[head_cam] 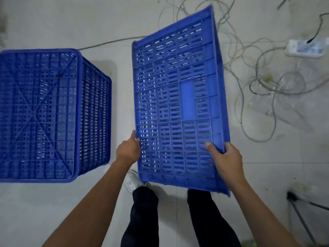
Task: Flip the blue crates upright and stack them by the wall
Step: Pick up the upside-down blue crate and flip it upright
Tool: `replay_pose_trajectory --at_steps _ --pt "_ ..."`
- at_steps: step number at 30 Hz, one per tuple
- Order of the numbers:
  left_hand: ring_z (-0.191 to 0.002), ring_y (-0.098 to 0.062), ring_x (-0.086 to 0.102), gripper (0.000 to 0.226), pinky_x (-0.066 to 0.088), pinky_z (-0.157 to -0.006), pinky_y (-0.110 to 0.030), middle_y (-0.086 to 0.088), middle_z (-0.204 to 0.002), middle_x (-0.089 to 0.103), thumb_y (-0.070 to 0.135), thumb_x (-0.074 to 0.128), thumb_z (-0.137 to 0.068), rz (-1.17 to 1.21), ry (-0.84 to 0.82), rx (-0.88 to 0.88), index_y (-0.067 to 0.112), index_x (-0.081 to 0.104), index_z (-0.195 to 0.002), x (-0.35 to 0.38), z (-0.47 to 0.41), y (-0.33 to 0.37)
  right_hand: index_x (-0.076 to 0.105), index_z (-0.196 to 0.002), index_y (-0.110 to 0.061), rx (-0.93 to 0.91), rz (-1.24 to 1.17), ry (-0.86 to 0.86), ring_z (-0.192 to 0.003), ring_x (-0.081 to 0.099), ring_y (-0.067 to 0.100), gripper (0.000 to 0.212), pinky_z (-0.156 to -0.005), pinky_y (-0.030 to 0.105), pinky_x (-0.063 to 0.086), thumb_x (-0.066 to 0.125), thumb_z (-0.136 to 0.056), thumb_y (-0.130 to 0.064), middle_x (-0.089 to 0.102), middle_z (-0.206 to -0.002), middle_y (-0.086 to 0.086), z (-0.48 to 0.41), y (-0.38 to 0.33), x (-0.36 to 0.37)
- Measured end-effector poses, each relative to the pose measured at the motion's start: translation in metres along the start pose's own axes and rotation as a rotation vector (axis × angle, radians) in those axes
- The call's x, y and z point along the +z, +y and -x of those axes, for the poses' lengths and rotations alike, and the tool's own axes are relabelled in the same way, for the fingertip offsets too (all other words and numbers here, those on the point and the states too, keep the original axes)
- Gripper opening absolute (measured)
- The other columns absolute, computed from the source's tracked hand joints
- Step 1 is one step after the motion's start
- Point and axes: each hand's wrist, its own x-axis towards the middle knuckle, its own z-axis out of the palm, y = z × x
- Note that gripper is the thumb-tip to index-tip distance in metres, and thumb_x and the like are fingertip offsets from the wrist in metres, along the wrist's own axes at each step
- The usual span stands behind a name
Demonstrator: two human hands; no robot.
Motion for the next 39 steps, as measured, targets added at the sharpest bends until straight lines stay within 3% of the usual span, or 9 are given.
replay_pose_trajectory --at_steps 4,7,12,16,22,26,30,35,39 --pt "-0.127 -0.036 0.051 0.063 0.041 -0.1 -0.042 -0.019 -0.143 0.05 0.044 0.029 -0.104 0.221 -0.018 -0.119 0.01 0.016 -0.155 0.015 0.007 -0.005 0.046 -0.075 -0.006 -0.028 0.045 -0.052 -0.056 0.061 0.015 0.054 -0.06 0.048 0.058 0.067 -0.08 -0.055 0.058 -0.07 0.01 0.009 -0.014 0.016" --pt "-0.141 -0.028 0.036 0.059 0.034 -0.111 -0.042 -0.013 -0.155 0.036 0.042 0.036 -0.103 0.267 0.082 -0.022 0.008 0.03 -0.151 0.019 0.016 -0.007 0.059 -0.097 -0.011 -0.038 0.126 -0.178 -0.072 0.068 0.021 0.048 -0.067 0.048 0.059 0.062 -0.084 -0.056 0.066 -0.085 0.004 0.015 -0.027 0.033" --pt "-0.113 -0.009 0.057 0.03 0.045 -0.089 -0.024 0.011 -0.121 0.059 0.048 0.046 -0.097 0.471 0.367 0.227 0.027 0.06 -0.114 0.003 0.042 0.007 0.056 -0.092 -0.012 -0.139 0.399 -0.269 -0.075 0.064 0.03 0.044 -0.066 0.046 0.055 0.055 -0.088 -0.056 0.065 -0.078 0.006 0.034 -0.052 0.077" --pt "-0.09 0.003 0.06 0.04 0.052 -0.077 -0.022 0.018 -0.099 0.062 0.07 0.054 -0.082 0.668 0.392 0.275 0.033 0.058 -0.097 -0.011 0.061 0.026 0.059 -0.103 -0.014 -0.299 0.534 -0.197 -0.093 0.065 0.034 0.031 -0.072 0.039 0.049 0.054 -0.09 -0.042 0.069 -0.096 0.01 0.061 -0.066 0.123" --pt "-0.082 -0.023 0.058 0.036 0.044 -0.068 -0.034 0.001 -0.097 0.052 0.041 0.067 -0.078 0.431 0.302 0.01 0.02 0.041 -0.092 -0.012 0.036 -0.001 0.052 -0.121 -0.016 -0.355 0.649 -0.258 -0.097 0.067 0.031 0.033 -0.079 0.04 0.051 0.05 -0.092 -0.032 0.066 -0.11 0.006 0.087 -0.06 0.187" --pt "-0.087 -0.032 0.061 0.035 0.054 -0.078 -0.045 -0.009 -0.099 0.059 0.034 0.065 -0.08 0.379 0.181 -0.081 0.011 0.047 -0.098 -0.007 0.004 -0.038 0.054 -0.12 -0.011 -0.494 0.794 -0.432 -0.103 0.065 0.033 0.045 -0.082 0.039 0.049 0.051 -0.093 -0.048 0.063 -0.117 0.011 0.084 -0.051 0.213" --pt "-0.089 -0.025 0.063 0.041 0.053 -0.077 -0.036 -0.01 -0.109 0.068 0.036 0.066 -0.084 0.442 0.087 -0.108 0.01 0.056 -0.114 0.001 -0.021 -0.075 0.047 -0.122 -0.009 -0.542 0.818 -0.557 -0.109 0.06 0.034 0.058 -0.085 0.043 0.047 0.046 -0.092 -0.059 0.059 -0.123 0.012 0.065 -0.042 0.216" --pt "-0.094 -0.028 0.061 0.039 0.052 -0.08 -0.038 -0.013 -0.118 0.063 0.031 0.07 -0.086 0.464 0.083 -0.166 0.013 0.051 -0.114 0.004 -0.051 -0.1 0.045 -0.126 -0.008 -0.533 0.912 -0.51 -0.106 0.061 0.034 0.055 -0.076 0.039 0.045 0.04 -0.097 -0.055 0.058 -0.124 0.012 0.014 -0.033 0.188" --pt "-0.098 -0.032 0.061 0.053 0.055 -0.089 -0.047 -0.014 -0.122 0.061 0.027 0.068 -0.088 0.465 0.014 -0.231 0.011 0.046 -0.133 0.002 -0.073 -0.117 0.049 -0.122 -0.01 -0.587 0.931 -0.384 -0.097 0.062 0.033 0.038 -0.075 0.039 0.049 0.04 -0.099 -0.039 0.059 -0.121 0.011 -0.032 -0.037 0.154"
